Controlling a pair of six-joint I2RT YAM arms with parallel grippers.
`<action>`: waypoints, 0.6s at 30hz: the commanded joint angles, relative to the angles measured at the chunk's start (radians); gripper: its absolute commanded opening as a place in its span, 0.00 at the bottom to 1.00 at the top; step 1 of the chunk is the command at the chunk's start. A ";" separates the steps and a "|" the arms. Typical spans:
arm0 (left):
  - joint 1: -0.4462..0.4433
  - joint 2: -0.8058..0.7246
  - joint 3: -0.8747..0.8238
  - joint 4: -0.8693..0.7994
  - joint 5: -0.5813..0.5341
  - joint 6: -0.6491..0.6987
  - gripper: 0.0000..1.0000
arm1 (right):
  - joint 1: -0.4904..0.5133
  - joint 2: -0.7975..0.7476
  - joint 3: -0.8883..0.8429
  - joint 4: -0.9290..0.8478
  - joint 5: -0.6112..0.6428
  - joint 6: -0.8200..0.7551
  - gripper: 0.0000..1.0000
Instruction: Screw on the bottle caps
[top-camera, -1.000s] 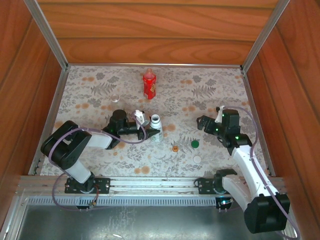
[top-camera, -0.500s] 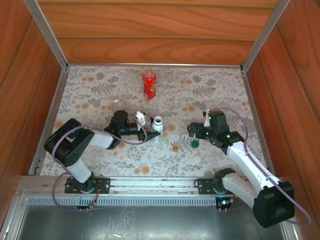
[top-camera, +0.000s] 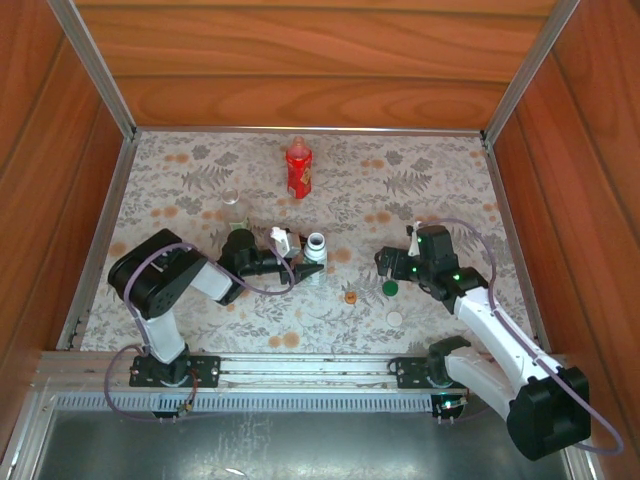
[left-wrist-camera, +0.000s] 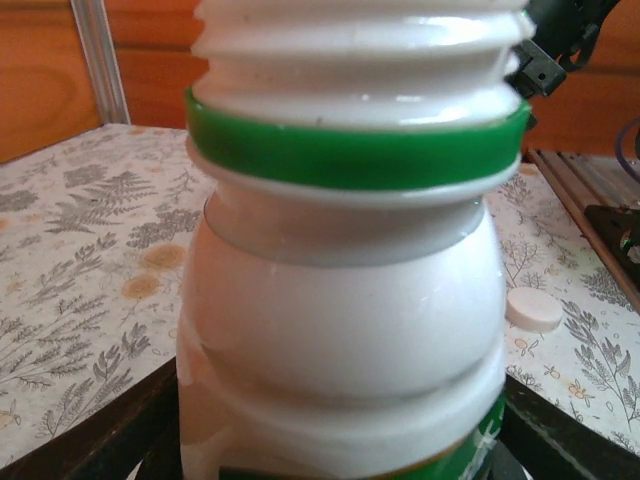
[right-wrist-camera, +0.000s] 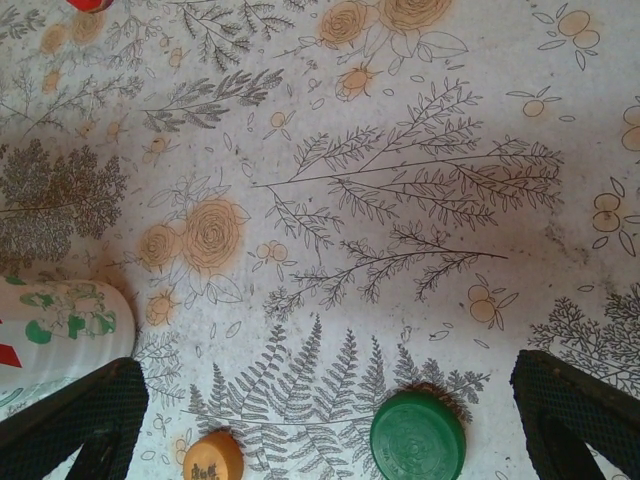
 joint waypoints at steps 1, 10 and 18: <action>-0.007 0.021 -0.014 0.084 0.005 -0.024 0.65 | 0.018 -0.012 -0.015 -0.008 0.011 0.020 1.00; -0.012 0.028 -0.004 0.084 0.003 -0.022 0.71 | 0.049 0.028 -0.015 0.007 0.032 0.030 1.00; -0.027 0.039 0.015 0.085 -0.011 -0.026 0.72 | 0.060 0.039 -0.022 0.020 0.036 0.036 1.00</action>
